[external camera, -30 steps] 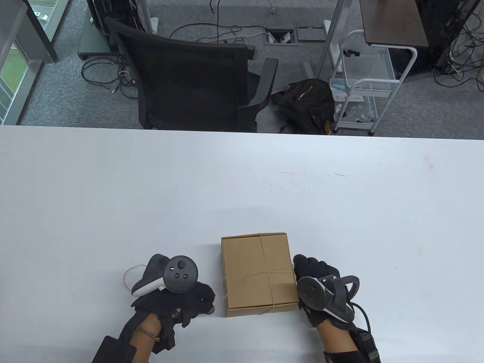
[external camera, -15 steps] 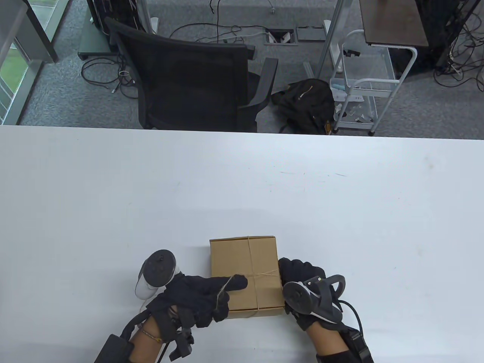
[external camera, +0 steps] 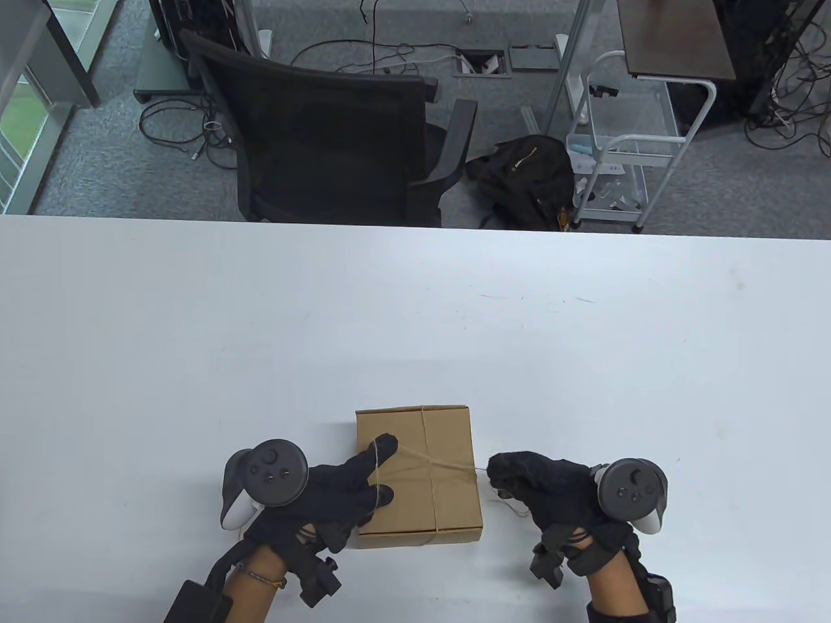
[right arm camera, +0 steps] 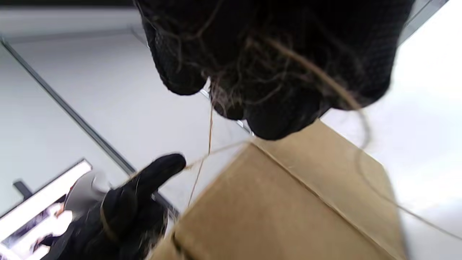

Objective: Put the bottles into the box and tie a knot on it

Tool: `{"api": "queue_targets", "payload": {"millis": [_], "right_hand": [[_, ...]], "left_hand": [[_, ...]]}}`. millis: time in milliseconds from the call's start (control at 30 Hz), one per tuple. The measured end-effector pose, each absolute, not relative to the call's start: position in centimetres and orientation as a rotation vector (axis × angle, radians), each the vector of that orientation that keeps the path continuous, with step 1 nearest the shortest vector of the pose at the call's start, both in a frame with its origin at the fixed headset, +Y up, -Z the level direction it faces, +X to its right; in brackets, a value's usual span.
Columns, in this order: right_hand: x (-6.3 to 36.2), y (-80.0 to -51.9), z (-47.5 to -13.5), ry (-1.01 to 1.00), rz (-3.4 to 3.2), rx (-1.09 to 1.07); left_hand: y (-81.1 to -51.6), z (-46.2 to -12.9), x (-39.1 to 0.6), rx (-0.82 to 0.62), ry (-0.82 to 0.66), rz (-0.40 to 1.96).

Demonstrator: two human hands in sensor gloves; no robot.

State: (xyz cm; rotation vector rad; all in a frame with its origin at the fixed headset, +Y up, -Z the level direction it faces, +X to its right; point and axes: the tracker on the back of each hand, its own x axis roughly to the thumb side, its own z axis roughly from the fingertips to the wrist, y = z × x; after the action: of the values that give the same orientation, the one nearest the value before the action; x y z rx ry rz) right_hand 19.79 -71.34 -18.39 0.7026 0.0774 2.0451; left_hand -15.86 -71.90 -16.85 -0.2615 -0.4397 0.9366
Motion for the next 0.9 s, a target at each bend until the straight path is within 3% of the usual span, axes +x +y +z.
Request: {"api": "queue_targets", "payload": {"millis": [167,333,433,500,600,767,900], "right_hand": [[18.0,-72.0,-18.3,0.207,2.457,0.709],[15.4,-73.7,-18.9,0.387,2.813,0.560],[14.8,-75.2,-19.7,0.312,2.965,0.333],[15.0,-75.6,-19.9,0.130,2.930,0.096],[15.3,-75.3,-19.9,-0.103,2.771,-0.031],[15.4,-74.5,-19.2,-0.360,2.556,0.240],[14.1,-74.2,-19.2,-0.263,2.288,0.640]], "left_hand": [[-71.9,-16.9,-15.6,-0.262,-0.434,0.892],[-71.9,-16.8,-15.1,-0.264,-0.440,0.839],[-71.8,-16.9,-14.9,-0.259,-0.450,0.818],[-71.9,-16.9,-14.8,-0.262,-0.455,0.818],[-71.9,-16.9,-14.6,-0.263,-0.463,0.821],[-71.9,-17.1,-14.5,-0.281,-0.466,0.825],[-71.9,-17.1,-14.5,-0.286,-0.460,0.823]]}}
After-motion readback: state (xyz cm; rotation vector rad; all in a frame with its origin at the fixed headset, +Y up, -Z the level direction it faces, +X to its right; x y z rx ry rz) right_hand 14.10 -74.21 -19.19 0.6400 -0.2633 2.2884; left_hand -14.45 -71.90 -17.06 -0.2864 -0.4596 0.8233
